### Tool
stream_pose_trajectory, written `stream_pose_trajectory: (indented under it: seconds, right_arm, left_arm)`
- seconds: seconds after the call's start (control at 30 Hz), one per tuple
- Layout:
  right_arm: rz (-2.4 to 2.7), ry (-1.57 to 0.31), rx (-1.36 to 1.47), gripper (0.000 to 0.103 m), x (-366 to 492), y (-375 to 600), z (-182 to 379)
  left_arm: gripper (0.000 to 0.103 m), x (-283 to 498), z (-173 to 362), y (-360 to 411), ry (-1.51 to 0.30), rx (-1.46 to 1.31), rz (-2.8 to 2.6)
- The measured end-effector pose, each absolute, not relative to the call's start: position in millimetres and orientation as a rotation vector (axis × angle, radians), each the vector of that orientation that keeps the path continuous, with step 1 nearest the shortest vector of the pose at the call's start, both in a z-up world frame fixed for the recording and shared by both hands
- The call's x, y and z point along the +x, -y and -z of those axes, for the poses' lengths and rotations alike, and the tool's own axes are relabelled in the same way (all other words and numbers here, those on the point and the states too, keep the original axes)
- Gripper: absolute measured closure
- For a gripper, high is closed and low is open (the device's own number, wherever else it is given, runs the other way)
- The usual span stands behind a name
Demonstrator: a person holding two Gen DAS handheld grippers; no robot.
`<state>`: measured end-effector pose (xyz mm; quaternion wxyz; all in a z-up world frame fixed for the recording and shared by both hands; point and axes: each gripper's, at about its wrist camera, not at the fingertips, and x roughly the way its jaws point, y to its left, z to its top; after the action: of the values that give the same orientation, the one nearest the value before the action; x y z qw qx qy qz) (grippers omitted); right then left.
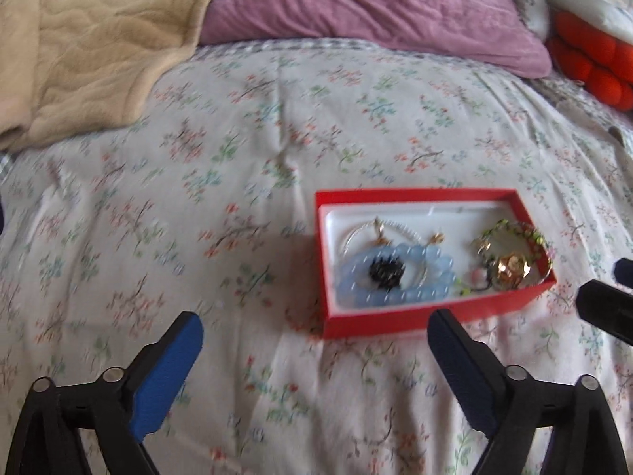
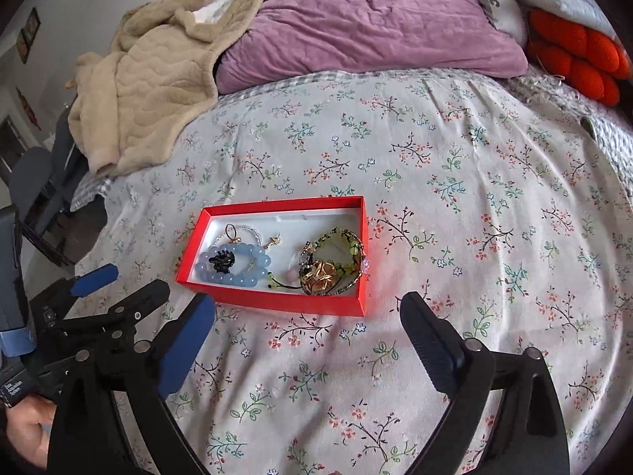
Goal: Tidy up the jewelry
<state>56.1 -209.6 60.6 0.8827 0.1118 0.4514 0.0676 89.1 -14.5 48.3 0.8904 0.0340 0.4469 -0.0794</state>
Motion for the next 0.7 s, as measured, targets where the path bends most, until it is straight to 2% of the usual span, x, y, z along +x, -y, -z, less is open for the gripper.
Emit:
stream_pose_trajectory:
  seconds: [0.03,0.43,0.7]
  right_arm:
    - [-0.129,-0.933,0.221,0.000,51.2,207.8,-63.2]
    - [0.026,-1.024,0.073,0.000,-2.0,189.8,-73.1]
    - [0.086,-1.062,0.006,0.000,-23.8,182.7,-49.5]
  left_arm:
    - [0.001,83.9,-48.8,11.8,-0.937,0.067,0.148]
    - [0.001,22.7,-48.8,-1.3,-1.043,0.072,0.033]
    - [0.001,7.3,-26.9,1.0,-1.063,0.078,0.006]
